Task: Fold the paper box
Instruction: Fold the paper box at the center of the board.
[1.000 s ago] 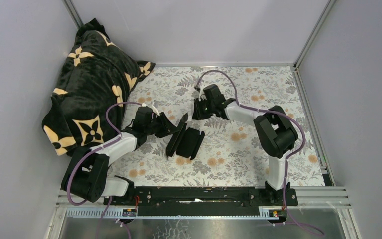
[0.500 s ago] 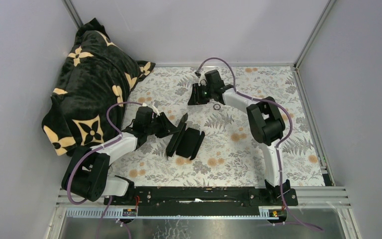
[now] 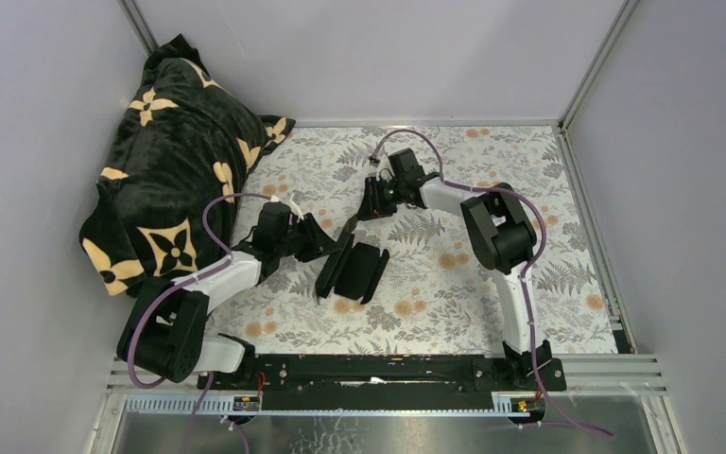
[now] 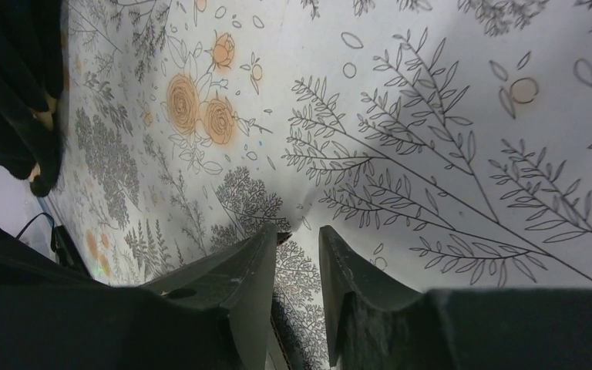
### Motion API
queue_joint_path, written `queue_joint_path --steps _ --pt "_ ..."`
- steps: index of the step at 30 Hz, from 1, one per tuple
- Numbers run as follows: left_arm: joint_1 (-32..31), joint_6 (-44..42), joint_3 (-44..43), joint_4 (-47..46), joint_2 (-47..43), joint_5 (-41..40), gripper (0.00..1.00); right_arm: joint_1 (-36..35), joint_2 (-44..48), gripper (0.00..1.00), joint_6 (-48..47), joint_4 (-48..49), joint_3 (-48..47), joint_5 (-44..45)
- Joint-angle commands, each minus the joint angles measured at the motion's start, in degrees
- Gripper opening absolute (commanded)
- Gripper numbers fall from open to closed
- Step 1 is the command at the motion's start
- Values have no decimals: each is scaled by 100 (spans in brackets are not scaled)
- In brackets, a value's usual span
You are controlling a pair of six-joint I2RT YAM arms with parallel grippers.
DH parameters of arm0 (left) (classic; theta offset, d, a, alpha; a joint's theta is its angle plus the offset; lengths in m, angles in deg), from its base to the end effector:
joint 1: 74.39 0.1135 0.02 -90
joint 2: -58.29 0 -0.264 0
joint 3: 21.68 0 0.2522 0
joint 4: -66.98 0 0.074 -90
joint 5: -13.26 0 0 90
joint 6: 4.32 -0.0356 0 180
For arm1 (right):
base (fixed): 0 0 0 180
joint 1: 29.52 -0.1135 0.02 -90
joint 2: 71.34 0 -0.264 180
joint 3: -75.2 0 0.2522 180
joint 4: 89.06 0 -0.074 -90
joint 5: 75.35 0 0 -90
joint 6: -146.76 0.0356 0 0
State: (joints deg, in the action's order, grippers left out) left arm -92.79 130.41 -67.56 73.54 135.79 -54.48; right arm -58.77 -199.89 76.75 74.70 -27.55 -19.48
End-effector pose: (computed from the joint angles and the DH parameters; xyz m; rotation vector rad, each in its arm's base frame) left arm 0.2441 -0.0954 0.1729 -0.3196 2.3624 -1.0013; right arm 0.4164 0.2561 0.1409 -0.5179 2.3545 1.1092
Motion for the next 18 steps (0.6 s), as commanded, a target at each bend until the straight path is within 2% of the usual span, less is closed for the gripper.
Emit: queue_joint_path --steps 1,18 --pt "-24 -245 -1 333 152 -377 36 -126 244 34 22 187 84 -300" --pt "-24 -254 2 351 162 -435 36 -318 647 33 -93 570 564 -387"
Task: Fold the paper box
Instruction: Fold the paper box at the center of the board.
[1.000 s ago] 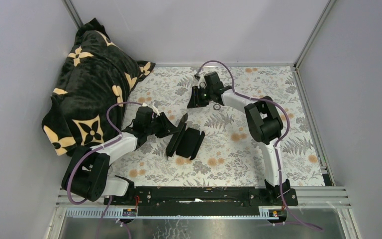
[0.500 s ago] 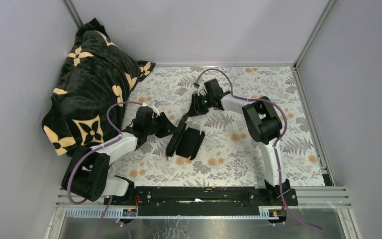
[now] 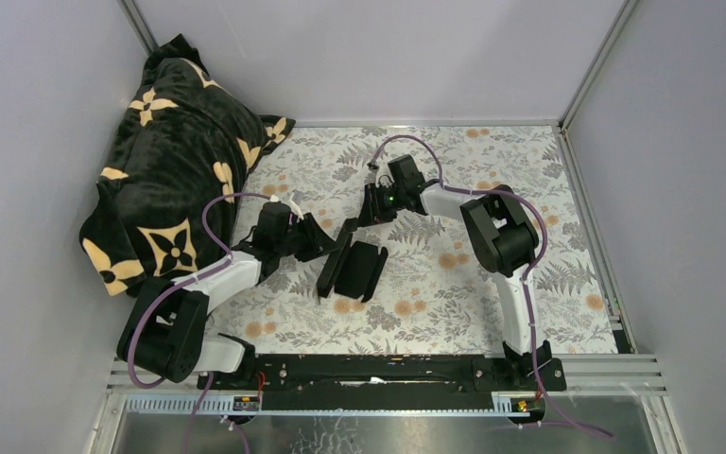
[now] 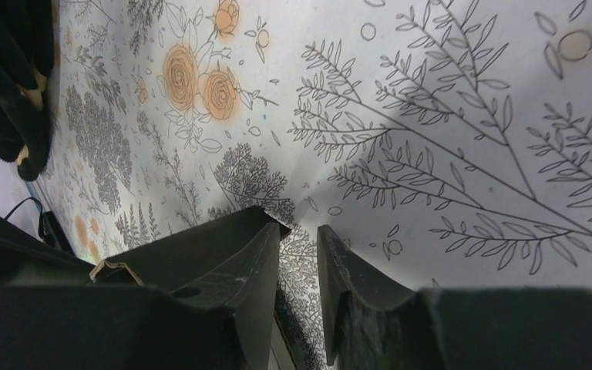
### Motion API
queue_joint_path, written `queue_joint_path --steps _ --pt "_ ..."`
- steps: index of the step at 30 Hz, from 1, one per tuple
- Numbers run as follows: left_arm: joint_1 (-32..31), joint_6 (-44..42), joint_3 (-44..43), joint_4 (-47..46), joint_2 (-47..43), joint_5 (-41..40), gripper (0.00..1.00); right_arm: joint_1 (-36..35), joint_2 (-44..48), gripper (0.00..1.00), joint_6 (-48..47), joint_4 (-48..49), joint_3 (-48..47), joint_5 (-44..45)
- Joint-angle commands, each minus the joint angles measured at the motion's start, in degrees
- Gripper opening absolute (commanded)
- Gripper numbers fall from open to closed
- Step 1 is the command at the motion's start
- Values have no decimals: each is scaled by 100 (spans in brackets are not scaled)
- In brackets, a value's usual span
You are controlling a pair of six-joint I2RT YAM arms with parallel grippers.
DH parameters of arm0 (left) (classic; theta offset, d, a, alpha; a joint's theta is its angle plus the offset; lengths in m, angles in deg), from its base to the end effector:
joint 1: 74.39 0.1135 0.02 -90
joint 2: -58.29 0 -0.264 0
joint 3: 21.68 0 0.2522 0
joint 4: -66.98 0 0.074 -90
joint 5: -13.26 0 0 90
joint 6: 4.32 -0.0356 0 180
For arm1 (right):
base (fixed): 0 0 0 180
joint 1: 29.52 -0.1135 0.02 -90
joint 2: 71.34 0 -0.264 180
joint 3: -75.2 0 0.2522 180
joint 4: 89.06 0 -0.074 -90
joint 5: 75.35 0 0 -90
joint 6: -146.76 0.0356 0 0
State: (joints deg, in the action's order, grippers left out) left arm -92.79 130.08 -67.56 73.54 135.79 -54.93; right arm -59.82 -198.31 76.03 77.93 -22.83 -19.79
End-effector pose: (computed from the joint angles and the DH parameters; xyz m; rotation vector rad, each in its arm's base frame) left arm 0.2442 -0.0952 0.1728 -0.3172 2.3602 -0.9900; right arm 0.4011 0.2577 0.1333 -0.5579 2.3453 1.1182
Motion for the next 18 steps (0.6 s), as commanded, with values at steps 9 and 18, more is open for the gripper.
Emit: queue_joint_path --steps 9,18 --pt "-22 -230 -37 343 185 -374 36 -243 597 33 8 441 218 -411" --pt "-24 -221 -69 359 178 -329 36 -246 494 35 126 520 20 -510"
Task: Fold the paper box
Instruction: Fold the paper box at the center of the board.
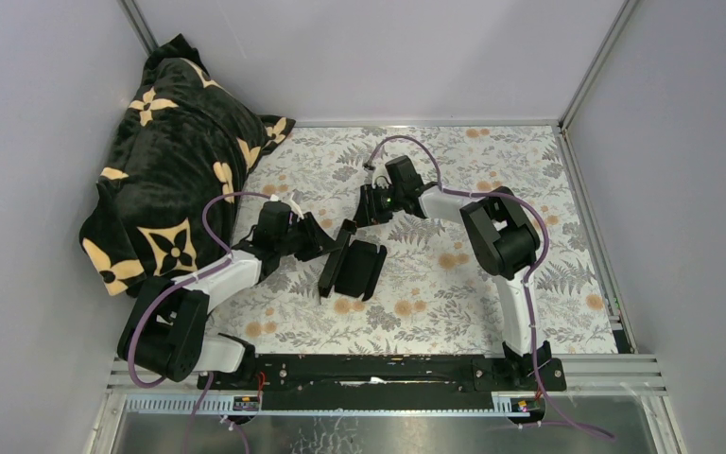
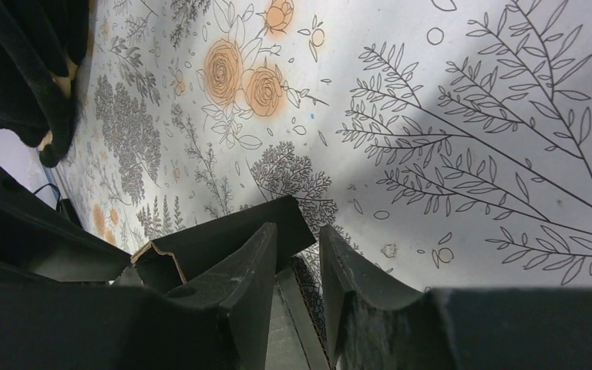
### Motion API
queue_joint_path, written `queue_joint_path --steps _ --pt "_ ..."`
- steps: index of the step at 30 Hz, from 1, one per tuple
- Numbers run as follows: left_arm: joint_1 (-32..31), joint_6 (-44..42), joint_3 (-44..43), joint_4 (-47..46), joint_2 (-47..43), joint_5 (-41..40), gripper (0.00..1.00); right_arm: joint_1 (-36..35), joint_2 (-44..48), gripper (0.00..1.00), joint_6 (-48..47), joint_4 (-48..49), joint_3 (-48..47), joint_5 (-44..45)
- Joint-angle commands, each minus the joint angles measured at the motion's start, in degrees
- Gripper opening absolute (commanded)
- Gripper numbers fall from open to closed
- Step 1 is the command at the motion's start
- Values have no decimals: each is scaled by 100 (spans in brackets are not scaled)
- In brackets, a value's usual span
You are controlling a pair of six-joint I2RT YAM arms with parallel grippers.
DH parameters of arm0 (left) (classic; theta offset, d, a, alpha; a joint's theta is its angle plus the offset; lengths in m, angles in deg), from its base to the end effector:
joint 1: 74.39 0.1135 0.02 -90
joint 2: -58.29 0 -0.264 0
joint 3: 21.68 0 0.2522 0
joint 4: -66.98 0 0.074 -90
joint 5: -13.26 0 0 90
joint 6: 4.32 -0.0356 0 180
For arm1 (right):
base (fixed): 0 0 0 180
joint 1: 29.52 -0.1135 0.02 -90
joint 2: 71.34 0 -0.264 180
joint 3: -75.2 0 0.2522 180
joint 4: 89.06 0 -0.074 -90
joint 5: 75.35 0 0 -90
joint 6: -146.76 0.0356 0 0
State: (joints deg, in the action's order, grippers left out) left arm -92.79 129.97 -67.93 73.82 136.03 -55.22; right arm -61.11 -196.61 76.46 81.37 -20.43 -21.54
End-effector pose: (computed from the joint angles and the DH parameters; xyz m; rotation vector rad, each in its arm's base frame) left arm 0.2455 -0.0954 0.1733 -0.3188 2.3616 -0.9828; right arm 0.3904 0.2648 0.1394 -0.6041 2.2925 1.1714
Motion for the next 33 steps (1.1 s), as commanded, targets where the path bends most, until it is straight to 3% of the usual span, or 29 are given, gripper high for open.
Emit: queue_joint_path --steps 1,18,25,33 --pt "-23 -211 -36 338 144 -305 36 -116 281 35 80 157 -272 -390" --pt "-15 -202 23 284 140 -346 36 -113 38 37 248 287 -421 -858" --pt "-4 -167 127 209 76 -330 36 -117 -218 42 215 84 -667 -892" --pt "45 -158 181 213 -46 -385 36 -118 -154 39 266 230 -460 -1159"
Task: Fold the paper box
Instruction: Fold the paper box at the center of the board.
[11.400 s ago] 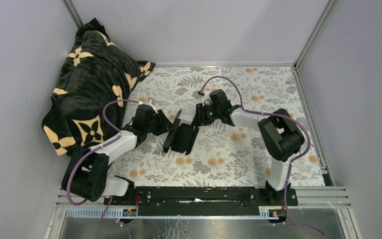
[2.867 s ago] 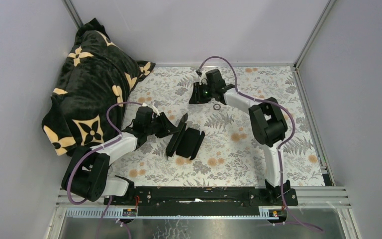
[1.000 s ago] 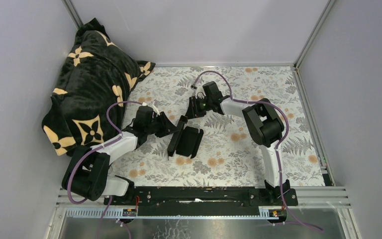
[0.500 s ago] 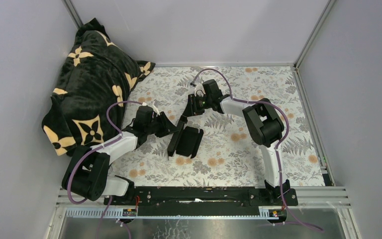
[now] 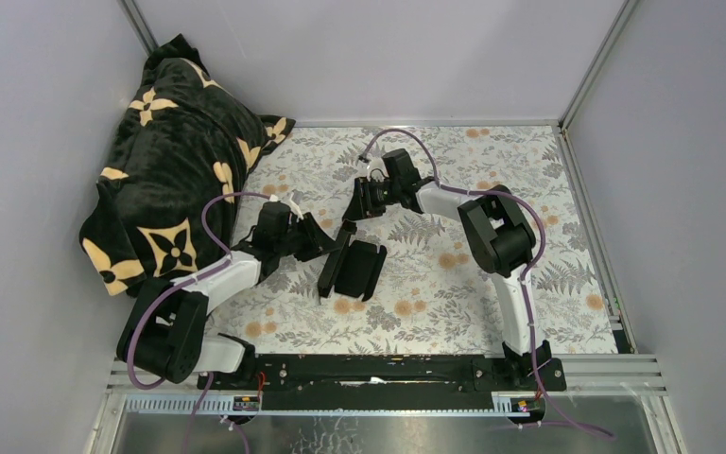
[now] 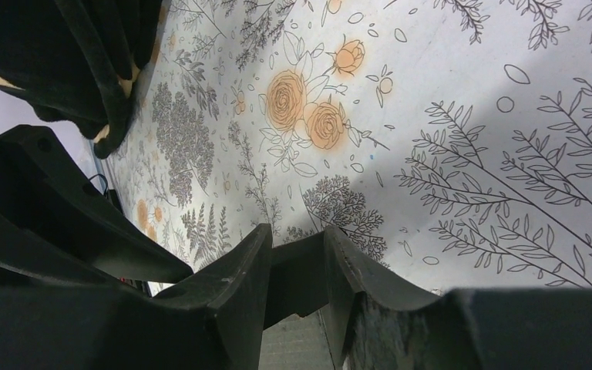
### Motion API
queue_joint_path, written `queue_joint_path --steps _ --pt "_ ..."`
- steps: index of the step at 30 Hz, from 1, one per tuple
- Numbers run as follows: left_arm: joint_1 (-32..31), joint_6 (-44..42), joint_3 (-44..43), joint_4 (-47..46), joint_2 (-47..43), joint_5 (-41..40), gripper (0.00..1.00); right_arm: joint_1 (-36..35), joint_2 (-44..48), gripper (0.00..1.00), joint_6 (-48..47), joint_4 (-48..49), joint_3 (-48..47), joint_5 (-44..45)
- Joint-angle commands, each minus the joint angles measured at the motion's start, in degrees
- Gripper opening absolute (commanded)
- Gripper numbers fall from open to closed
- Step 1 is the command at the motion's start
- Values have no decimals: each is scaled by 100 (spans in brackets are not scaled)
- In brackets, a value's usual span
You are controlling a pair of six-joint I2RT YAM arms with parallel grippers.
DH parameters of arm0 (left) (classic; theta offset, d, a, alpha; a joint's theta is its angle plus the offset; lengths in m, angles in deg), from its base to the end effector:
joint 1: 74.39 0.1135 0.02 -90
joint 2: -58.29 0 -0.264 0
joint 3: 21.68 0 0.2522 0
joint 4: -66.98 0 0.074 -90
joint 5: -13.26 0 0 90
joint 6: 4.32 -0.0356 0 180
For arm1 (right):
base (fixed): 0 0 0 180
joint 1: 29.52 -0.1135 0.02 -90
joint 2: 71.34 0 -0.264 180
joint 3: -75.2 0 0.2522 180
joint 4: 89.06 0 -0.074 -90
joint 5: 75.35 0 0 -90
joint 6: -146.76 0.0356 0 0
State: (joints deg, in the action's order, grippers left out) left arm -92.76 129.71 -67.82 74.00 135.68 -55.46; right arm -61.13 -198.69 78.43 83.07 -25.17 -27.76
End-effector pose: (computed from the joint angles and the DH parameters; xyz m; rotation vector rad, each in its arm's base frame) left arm 0.2447 -0.0949 0.1739 -0.3159 2.3591 -0.9762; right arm 0.4023 0.2758 0.1516 -0.6518 2.2112 1.3126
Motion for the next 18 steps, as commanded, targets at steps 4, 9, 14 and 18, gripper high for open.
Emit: queue_joint_path --steps 4,9,14,18 --pt "70 -123 176 191 -21 -352 36 -113 158 39 3 70 180 -617" --pt "84 -117 186 199 -35 -342 36 -113 325 38 -115 70 423 -645" --pt "88 -118 190 225 -65 -349 36 -111 411 38 -159 94 579 -746" --pt "88 -114 206 226 -77 -367 36 -113 463 38 -148 177 698 -840"
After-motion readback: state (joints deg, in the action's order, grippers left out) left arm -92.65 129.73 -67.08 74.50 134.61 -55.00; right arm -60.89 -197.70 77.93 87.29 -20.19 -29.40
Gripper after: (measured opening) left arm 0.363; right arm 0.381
